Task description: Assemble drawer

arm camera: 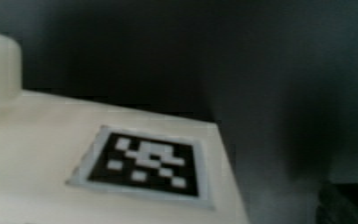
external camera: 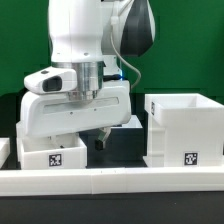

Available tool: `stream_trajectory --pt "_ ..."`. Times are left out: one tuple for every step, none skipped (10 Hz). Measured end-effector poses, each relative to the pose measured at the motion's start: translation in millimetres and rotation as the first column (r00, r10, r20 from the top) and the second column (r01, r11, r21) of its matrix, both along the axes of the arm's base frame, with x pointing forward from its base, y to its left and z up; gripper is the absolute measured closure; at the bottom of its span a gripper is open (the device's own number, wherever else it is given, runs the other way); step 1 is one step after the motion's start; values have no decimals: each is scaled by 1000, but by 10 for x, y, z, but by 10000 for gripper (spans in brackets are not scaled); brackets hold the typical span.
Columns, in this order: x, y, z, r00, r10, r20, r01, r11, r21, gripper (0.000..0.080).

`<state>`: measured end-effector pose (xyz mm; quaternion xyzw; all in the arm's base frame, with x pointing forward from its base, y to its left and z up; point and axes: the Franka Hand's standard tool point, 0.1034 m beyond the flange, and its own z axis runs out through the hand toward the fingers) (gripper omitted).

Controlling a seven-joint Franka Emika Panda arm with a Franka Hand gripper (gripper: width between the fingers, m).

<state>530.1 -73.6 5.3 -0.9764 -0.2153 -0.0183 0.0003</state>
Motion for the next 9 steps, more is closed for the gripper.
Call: stream_trajectory --pt "-2 -1 -2 1000 0 -1 0 1000 0 174" --pt "-2 1 -2 1000 0 -1 0 1000 0 174" --pt "-2 1 -2 1000 0 -1 0 1000 0 342" --pt "-2 1 -2 1000 0 -1 0 1000 0 526" --pt "-2 1 -2 1000 0 -1 0 1000 0 661" --pt "-3 1 -3 1000 0 -1 0 1000 0 661" --pt "-2 3 -3 1000 0 -1 0 1000 0 758" --pt "-2 4 -3 1000 0 -1 0 1000 0 758" --pt "-2 4 -3 1000 0 -1 0 1000 1 758"
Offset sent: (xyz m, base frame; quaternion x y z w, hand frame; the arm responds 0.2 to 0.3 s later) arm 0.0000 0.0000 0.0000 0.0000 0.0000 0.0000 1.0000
